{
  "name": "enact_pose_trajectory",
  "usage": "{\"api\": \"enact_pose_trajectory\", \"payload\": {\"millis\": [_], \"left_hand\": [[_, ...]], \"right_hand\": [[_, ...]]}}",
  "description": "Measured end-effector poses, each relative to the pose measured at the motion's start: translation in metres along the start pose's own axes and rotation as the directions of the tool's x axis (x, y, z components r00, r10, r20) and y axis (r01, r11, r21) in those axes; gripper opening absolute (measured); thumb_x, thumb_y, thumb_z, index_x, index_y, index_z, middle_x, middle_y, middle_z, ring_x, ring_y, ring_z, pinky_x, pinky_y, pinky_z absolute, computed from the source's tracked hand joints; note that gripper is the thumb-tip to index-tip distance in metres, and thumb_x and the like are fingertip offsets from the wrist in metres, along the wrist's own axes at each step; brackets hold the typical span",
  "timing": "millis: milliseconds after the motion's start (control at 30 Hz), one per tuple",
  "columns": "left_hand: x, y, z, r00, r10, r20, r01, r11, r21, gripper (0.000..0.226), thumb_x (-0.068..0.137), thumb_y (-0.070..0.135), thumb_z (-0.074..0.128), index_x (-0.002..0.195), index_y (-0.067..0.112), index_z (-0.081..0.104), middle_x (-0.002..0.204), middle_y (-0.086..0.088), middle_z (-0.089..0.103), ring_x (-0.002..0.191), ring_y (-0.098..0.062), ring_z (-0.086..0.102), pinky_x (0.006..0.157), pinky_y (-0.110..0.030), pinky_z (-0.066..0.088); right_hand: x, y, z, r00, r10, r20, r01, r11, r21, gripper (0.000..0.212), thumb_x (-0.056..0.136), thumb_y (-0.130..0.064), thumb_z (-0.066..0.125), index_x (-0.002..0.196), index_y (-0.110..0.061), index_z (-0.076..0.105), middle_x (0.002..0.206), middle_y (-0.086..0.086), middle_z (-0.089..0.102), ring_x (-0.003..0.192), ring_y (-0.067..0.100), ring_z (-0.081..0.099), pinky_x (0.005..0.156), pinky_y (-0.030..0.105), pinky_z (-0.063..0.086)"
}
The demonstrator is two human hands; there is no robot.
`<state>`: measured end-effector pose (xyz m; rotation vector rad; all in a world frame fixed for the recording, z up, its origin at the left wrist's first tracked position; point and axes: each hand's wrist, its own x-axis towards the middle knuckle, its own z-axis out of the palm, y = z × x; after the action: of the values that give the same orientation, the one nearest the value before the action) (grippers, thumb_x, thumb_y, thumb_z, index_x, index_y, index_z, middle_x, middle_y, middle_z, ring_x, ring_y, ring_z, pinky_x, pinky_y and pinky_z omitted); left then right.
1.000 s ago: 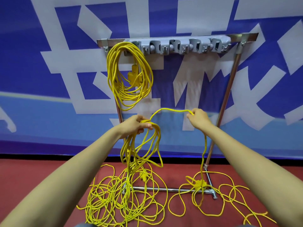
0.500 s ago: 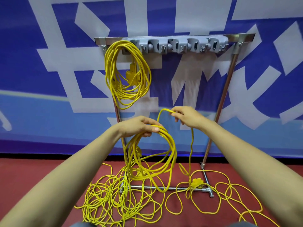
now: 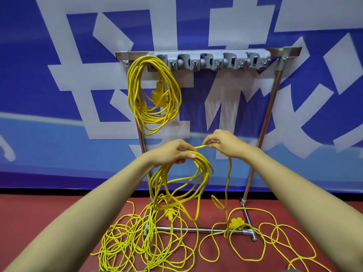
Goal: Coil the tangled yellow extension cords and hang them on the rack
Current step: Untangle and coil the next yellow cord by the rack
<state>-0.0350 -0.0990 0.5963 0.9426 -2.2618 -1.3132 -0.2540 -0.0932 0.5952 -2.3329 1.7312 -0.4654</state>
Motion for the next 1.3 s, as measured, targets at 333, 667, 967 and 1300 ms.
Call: {"api": "enact_pose_trajectory", "payload": {"millis": [333,667,967,1300], "left_hand": [[0.003,0.005,0.02,0.997,-0.012,-0.08,0.01,0.999,-0.032,0.023,0.093,0.01,0.061,0.111,0.009,0.046,0.077,0.0,0.048,0.049,-0.001,0.045,0.05,-0.015,0.036],[0.0,0.013,0.014,0.995,0.072,-0.066,-0.088,0.959,-0.27,0.004,0.094,0.002,0.057,0.097,0.001,0.058,0.072,0.004,0.059,0.053,-0.004,0.042,0.052,-0.014,0.035],[0.009,-0.004,0.006,0.985,0.081,-0.15,-0.112,0.971,-0.212,0.011,0.09,0.002,0.062,0.096,0.003,0.053,0.072,-0.003,0.058,0.058,-0.013,0.054,0.058,-0.023,0.044],[0.03,-0.027,0.019,0.759,0.011,-0.651,0.149,0.97,0.191,0.054,0.067,0.044,0.085,0.093,0.012,0.05,0.089,-0.001,0.053,0.085,-0.019,0.049,0.075,-0.032,0.042]], "right_hand": [[-0.01,-0.002,-0.014,0.982,-0.022,0.188,-0.051,0.927,0.373,0.013,0.09,-0.008,0.061,0.102,-0.013,0.059,0.083,-0.003,0.062,0.075,0.008,0.056,0.06,0.012,0.043],[-0.026,-0.008,-0.018,0.962,-0.108,0.252,-0.051,0.833,0.551,0.04,0.082,-0.031,0.072,0.119,-0.021,0.06,0.101,-0.004,0.063,0.09,0.006,0.058,0.079,0.022,0.047],[-0.024,-0.025,0.0,0.963,-0.089,0.254,-0.023,0.913,0.406,0.02,0.087,-0.028,0.066,0.075,-0.012,0.063,0.063,-0.001,0.048,0.056,0.009,0.042,0.057,0.021,0.033],[-0.009,-0.016,0.021,0.968,0.147,0.203,-0.219,0.889,0.402,0.024,0.088,-0.027,0.065,0.072,-0.011,0.057,0.058,-0.001,0.053,0.052,0.012,0.047,0.056,0.024,0.037]]}}
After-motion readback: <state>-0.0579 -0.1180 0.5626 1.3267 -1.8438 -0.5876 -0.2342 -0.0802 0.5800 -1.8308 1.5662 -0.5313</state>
